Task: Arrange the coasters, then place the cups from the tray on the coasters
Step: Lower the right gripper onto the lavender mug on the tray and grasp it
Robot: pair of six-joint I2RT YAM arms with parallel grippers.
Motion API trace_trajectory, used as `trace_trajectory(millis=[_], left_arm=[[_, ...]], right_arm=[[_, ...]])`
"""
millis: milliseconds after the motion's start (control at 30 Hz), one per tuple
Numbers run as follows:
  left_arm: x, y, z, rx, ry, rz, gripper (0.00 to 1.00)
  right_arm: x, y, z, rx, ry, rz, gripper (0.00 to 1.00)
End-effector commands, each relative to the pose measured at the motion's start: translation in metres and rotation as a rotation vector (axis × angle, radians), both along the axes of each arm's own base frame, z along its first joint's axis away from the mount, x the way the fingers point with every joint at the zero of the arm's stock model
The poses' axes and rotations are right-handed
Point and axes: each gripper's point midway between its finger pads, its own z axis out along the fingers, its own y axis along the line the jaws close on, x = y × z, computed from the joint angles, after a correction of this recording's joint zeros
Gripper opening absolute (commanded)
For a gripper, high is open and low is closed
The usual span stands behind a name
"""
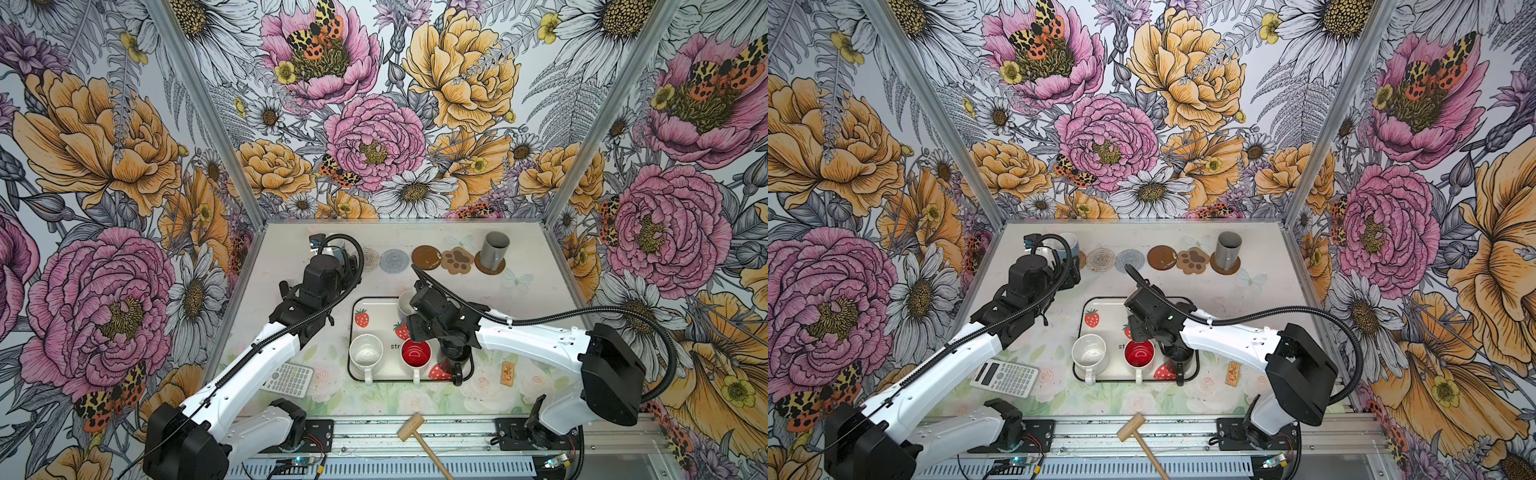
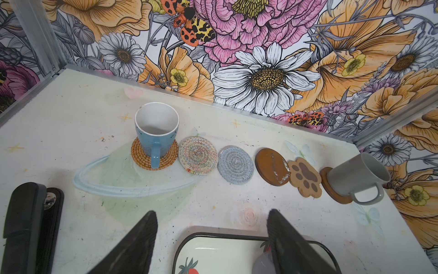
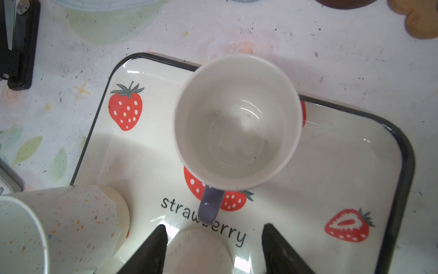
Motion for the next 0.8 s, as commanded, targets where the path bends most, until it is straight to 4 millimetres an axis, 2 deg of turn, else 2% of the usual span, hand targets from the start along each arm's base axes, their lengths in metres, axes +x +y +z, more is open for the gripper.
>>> trace_trajectory(millis=[0, 233, 433, 767], left_arm=[[0.003, 0.003, 0.001, -0.010, -0.021, 0.010, 0.75], [0.010, 0.005, -0.012, -0.006, 0.006, 0.018, 0.76], [0.012, 0.007, -0.014, -0.007, 0.010, 0.019, 0.76], [0.017, 0.012, -0.023, -0.015, 0.029, 0.024, 0.76]], right_arm=[[0.007, 0.011, 0.013, 0.035, -0.020, -0.017, 0.66], [0.014, 0.012, 0.001, 0.008, -0.005, -0.048, 0.66], [0.019, 0.007, -0.012, -0.005, 0.022, -0.090, 0.66], [0.031, 0.005, -0.022, -0.023, 0.035, -0.120, 0.65]])
